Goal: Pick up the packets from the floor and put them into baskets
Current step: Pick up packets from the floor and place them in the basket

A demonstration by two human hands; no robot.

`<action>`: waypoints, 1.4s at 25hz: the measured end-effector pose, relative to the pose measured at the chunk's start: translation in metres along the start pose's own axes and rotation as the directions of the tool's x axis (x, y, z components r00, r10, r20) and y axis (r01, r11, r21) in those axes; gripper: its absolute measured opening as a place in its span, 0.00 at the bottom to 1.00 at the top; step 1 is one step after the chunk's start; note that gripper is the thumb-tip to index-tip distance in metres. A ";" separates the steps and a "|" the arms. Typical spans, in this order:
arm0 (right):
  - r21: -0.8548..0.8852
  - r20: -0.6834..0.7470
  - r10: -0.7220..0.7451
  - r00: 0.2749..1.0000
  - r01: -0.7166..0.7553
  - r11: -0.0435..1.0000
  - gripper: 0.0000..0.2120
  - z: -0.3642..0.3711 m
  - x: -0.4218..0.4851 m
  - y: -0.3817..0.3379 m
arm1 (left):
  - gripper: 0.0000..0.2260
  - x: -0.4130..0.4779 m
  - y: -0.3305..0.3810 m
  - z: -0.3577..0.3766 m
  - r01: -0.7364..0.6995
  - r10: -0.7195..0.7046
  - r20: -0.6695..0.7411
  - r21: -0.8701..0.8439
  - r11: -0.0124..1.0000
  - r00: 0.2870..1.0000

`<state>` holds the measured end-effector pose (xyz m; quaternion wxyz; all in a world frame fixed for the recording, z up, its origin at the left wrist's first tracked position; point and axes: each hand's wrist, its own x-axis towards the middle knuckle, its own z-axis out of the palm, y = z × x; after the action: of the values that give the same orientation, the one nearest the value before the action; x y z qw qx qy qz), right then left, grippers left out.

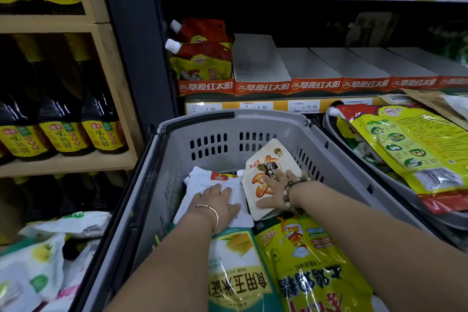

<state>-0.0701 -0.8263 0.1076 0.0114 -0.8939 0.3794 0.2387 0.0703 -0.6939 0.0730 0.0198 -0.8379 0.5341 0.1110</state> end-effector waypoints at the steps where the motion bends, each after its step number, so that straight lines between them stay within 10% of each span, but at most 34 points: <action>1: 0.019 -0.015 0.002 1.000 -0.002 1.000 0.44 0.005 0.003 0.000 | 0.27 0.000 -0.001 0.002 0.001 -0.001 0.028 0.001 1.000 1.000; 16: -0.012 -0.044 -0.043 0.998 0.043 0.999 0.43 0.004 0.008 -0.008 | 0.30 -0.001 0.005 -0.012 0.093 -0.092 0.205 0.003 0.996 0.975; 22: 0.289 -0.251 -0.076 0.965 0.149 0.946 0.40 -0.017 0.009 -0.009 | 0.17 -0.002 0.011 -0.047 0.326 -0.362 -0.069 -0.303 0.896 0.930; 35: 0.271 -0.664 -0.122 0.738 0.389 0.880 0.27 -0.097 -0.040 -0.085 | 0.14 -0.088 -0.095 -0.143 -0.123 -0.182 -0.518 -0.501 0.857 0.836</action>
<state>0.0048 -0.7588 0.1974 0.0961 -0.9444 0.2714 -0.1587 0.1436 -0.5968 0.2224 -0.3567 -0.8165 0.4540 0.0048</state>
